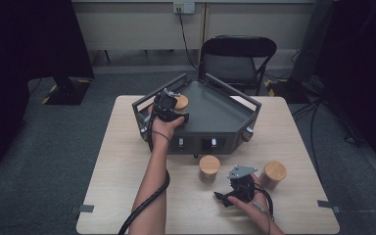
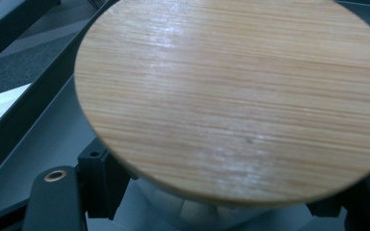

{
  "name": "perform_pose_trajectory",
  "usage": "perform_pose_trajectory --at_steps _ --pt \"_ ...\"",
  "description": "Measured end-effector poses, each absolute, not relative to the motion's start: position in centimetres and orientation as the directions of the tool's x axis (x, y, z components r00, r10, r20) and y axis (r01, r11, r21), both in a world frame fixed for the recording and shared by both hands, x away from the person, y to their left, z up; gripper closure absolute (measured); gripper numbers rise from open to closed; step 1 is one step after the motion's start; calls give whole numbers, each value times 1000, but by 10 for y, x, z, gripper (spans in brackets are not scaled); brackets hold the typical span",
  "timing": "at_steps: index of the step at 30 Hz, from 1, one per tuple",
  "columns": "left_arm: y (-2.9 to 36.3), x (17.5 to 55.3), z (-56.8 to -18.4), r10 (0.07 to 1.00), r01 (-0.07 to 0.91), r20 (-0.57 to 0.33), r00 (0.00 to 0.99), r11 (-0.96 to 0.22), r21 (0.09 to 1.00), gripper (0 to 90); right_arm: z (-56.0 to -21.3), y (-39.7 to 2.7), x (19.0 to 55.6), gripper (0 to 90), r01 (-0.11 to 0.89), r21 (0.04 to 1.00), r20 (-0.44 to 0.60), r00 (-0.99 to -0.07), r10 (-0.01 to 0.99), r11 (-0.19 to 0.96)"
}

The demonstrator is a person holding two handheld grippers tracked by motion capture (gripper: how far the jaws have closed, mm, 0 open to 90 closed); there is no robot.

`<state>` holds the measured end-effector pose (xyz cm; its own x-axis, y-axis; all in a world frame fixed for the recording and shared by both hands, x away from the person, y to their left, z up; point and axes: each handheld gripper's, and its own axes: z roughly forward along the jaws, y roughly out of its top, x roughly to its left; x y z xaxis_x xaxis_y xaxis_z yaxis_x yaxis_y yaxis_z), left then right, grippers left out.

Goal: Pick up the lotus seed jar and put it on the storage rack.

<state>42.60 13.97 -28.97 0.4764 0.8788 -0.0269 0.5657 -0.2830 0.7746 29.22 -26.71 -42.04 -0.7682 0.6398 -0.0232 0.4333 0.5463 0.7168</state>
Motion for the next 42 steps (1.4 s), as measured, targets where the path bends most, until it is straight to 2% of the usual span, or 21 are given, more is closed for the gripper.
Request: perform_pose_trajectory --at_steps 30,33,42 --pt "140 427 -291 888 575 -42 458 -260 776 245 -420 -267 292 0 433 717 -24 -768 640 546" --pt "139 425 -289 896 575 -38 442 -251 779 173 -420 -267 292 0 433 717 -24 -768 640 546" --pt "142 421 -286 905 583 -43 424 -236 777 88 -420 -267 292 0 433 717 -23 -768 640 546"
